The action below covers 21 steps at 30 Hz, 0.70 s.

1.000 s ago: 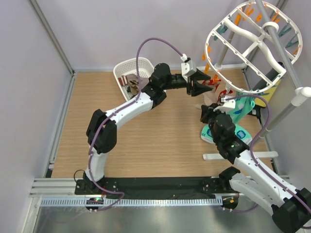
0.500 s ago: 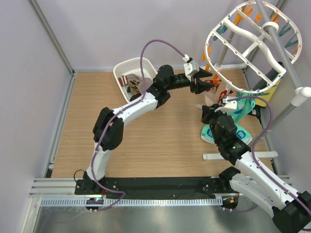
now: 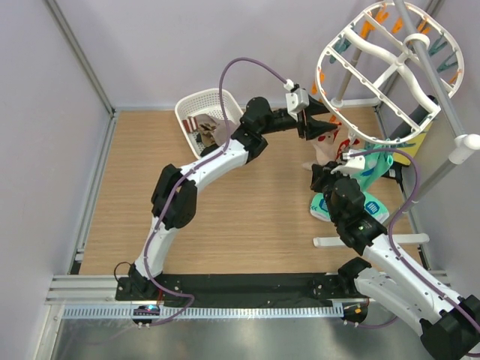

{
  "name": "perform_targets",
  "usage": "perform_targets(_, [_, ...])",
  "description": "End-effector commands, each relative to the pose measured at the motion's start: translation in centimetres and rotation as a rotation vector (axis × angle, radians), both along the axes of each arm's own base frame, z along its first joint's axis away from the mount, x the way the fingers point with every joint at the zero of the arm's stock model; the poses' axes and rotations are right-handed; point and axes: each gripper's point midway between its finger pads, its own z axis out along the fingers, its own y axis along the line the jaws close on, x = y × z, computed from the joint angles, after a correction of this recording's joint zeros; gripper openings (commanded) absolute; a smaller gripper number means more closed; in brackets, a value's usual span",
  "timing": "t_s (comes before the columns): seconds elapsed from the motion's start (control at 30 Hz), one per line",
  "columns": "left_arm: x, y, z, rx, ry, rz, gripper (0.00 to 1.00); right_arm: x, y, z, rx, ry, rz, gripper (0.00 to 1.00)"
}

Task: Remove the socks clipped to the hanger
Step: Remove the sock from the hanger.

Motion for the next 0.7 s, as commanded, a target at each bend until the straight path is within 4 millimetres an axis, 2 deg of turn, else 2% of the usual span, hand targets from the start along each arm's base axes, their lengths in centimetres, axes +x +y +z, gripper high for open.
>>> perform_targets(0.0, [-0.8, 0.1, 2.3, -0.053, -0.049, -0.031, 0.54, 0.0, -0.2, 1.4, 0.025, -0.045, -0.008, 0.01])
perform_targets(0.43, [-0.9, 0.1, 3.9, -0.133, -0.014, -0.043, 0.49, 0.0, -0.3, 0.9, 0.017, -0.034, -0.009, 0.01])
perform_targets(0.67, [-0.6, -0.2, 3.4, -0.118, 0.012, -0.032, 0.43, -0.1, -0.4, 1.0, 0.021, -0.038, -0.017, 0.01])
